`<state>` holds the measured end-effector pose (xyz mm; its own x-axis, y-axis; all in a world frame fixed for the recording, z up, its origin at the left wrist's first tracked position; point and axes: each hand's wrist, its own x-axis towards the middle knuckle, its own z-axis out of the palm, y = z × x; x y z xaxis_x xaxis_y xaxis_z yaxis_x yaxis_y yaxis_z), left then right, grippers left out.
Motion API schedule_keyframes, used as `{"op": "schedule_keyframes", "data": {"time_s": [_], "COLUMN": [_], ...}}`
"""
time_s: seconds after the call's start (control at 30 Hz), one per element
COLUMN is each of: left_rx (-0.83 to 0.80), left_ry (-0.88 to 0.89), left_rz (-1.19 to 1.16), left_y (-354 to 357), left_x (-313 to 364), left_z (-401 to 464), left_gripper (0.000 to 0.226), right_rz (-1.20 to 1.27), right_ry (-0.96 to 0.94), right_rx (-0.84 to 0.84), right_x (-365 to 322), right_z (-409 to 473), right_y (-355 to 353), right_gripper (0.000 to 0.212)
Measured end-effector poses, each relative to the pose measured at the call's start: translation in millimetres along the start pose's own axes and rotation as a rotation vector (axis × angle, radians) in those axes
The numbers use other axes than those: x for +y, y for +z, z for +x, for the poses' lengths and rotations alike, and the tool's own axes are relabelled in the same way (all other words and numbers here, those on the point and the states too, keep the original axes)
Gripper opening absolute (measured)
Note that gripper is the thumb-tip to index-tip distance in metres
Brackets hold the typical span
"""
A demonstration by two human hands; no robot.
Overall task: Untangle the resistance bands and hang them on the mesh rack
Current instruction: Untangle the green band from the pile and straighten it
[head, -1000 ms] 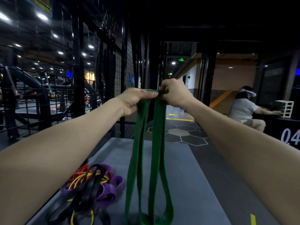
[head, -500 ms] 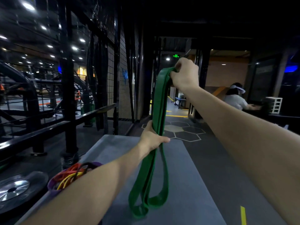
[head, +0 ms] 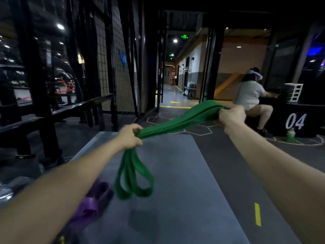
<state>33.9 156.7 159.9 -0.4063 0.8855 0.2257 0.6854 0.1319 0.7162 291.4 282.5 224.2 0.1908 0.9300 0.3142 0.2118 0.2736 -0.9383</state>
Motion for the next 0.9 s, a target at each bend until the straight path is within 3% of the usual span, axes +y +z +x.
{"op": "schedule_keyframes", "data": {"time_s": [0.2,0.4,0.53,0.63,0.8,0.9], "left_rx": [0.036,-0.151,-0.185,-0.252,-0.258,-0.268], "left_ry": [0.063,0.036,0.056,0.001,0.016,0.055], "left_rz": [0.481,0.689,0.533,0.307,0.458,0.521], "left_y": [-31,92,172,185,198,198], "left_x": [-25,-144,-181,-180,-188,-188], "left_z": [77,110,115,132,136,138], "left_gripper": [0.046,0.044,0.051,0.059,0.079,0.079], "right_rz": [0.298,-0.059,-0.423,-0.657,-0.993,-1.154], "right_ry": [0.321,0.38,0.22,-0.035,-0.563,-0.737], "right_rx": [-0.117,-0.19,-0.211,-0.234,-0.368,-0.399], "right_x": [99,233,279,297,293,285], "right_z": [20,19,15,20,26,28], "right_y": [94,129,112,108,123,127], "right_gripper": [0.034,0.032,0.038,0.051,0.075,0.068]}}
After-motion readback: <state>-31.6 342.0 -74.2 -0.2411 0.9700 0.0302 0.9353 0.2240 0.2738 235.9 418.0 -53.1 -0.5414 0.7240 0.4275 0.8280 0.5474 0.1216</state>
